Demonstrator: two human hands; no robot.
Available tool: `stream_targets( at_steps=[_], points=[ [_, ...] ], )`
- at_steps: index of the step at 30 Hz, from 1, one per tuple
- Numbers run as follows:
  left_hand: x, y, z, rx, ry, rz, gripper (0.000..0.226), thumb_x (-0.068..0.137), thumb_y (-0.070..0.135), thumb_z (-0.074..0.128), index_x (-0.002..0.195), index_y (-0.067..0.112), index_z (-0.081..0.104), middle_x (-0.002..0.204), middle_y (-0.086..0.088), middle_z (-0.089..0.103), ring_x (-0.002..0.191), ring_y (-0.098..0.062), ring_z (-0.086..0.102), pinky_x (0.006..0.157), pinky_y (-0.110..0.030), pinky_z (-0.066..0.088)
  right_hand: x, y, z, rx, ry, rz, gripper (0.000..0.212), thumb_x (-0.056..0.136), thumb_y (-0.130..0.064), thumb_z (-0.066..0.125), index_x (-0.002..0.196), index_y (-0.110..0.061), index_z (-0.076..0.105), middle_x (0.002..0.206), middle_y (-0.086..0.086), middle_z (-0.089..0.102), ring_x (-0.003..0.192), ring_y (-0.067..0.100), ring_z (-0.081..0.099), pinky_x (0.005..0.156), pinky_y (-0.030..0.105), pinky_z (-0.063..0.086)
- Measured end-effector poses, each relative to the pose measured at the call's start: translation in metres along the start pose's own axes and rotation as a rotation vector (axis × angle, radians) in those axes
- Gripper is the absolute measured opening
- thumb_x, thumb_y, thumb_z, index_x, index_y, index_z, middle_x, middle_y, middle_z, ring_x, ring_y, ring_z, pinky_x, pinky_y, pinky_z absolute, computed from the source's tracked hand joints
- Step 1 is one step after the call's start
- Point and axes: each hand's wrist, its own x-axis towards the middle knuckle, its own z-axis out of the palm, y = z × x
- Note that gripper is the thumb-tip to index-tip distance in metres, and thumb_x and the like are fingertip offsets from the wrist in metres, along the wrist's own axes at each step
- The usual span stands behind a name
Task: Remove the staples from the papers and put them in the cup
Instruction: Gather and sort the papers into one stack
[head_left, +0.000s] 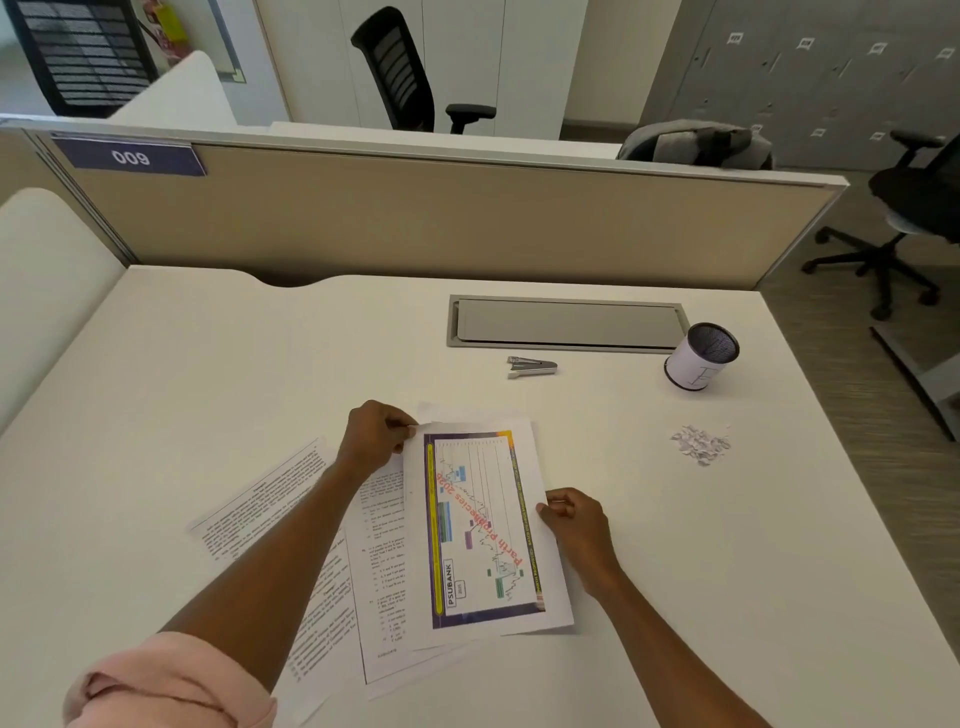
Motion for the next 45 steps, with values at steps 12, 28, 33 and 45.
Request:
stream_targets(
  at_steps=[12,28,33,45],
  points=[
    [-0.033,0.01,-0.032,-0.552,-0.157,-0.022,0.018,0.096,0.005,0.076,0.109,-0.006,0.078,0.105,-0.021,0.083,0.097,-0.034,0.082,0.09,-0.041,0.067,-0.022,-0.013,-0.042,0.221,-0.33,-0.01,0.038,0.092,-0.039,0.074,0.128,-0.028,0.068,0.123,-0.005,0.077,0.113,0.015,0.074,0.091,0.03,0.061],
    [-0.063,-0.058,-0.055,-0.142,0.204,-0.166,0.036,0.09,0.005,0.083,0.126,0.005,0.075,0.119,-0.014,0.077,0.098,-0.029,0.071,0.075,-0.029,0.056,-0.055,0.032,-0.066,0.122,-0.139,0.101,0.014,0.099,-0.021,0.069,0.104,-0.01,0.076,0.094,0.004,0.084,0.081,0.022,0.081,0.067,0.031,0.063],
    [-0.066,-0.074,-0.046,0.113,0.171,-0.155,0.063,0.082,0.015,0.093,0.137,0.0,0.067,0.139,-0.023,0.066,0.121,-0.039,0.068,0.106,-0.045,0.05,-0.063,0.04,-0.069,0.1,-0.107,0.149,0.011,0.1,-0.022,0.067,0.1,-0.014,0.075,0.084,-0.005,0.083,0.069,0.016,0.08,0.052,0.02,0.058],
    [-0.074,-0.073,-0.032,0.301,0.181,-0.043,0.039,0.088,0.008,0.084,0.123,0.003,0.069,0.132,-0.019,0.06,0.121,-0.036,0.059,0.099,-0.042,0.049,-0.069,0.047,-0.068,0.122,-0.125,0.169,0.015,0.1,-0.022,0.067,0.107,-0.014,0.077,0.095,0.002,0.084,0.082,0.024,0.081,0.07,0.036,0.064]
  ],
)
